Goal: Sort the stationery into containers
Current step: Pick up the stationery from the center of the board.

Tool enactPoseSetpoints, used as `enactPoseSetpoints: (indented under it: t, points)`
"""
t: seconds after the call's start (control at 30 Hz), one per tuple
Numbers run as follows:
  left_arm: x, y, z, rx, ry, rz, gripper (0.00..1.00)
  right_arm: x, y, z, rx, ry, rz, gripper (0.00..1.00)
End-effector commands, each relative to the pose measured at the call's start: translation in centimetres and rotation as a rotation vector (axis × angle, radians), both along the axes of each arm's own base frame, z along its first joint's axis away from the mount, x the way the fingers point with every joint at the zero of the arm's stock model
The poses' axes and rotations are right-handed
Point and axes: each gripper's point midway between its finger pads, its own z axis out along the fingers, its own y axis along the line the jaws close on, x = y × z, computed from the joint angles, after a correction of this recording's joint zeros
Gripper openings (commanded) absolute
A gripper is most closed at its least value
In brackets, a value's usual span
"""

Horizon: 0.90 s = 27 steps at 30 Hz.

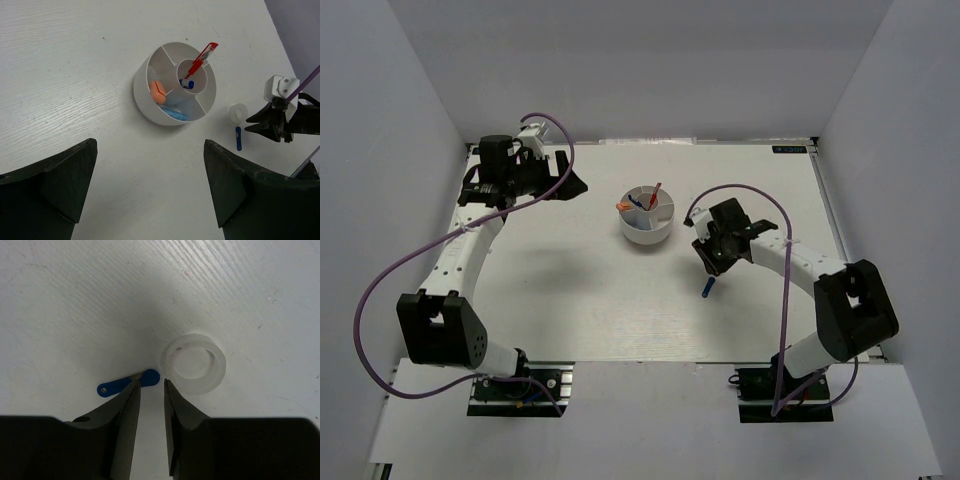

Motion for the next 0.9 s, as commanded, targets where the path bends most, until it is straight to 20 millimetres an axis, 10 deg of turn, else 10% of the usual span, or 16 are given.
enactPoseSetpoints:
  t: [0.0,0.87]
  points:
    - [-0.2,-0.1,1.9,-0.007,-0.048,-0.019,0.97,1.4,0.2,0.4,0.010,-0.038,-0.014,0.32]
    - [-0.2,-0.3,1.5,-0.007,-0.043,-0.039,0.97,2.4,-0.8,-2.6,-0.053,-0.032,0.012,0.26]
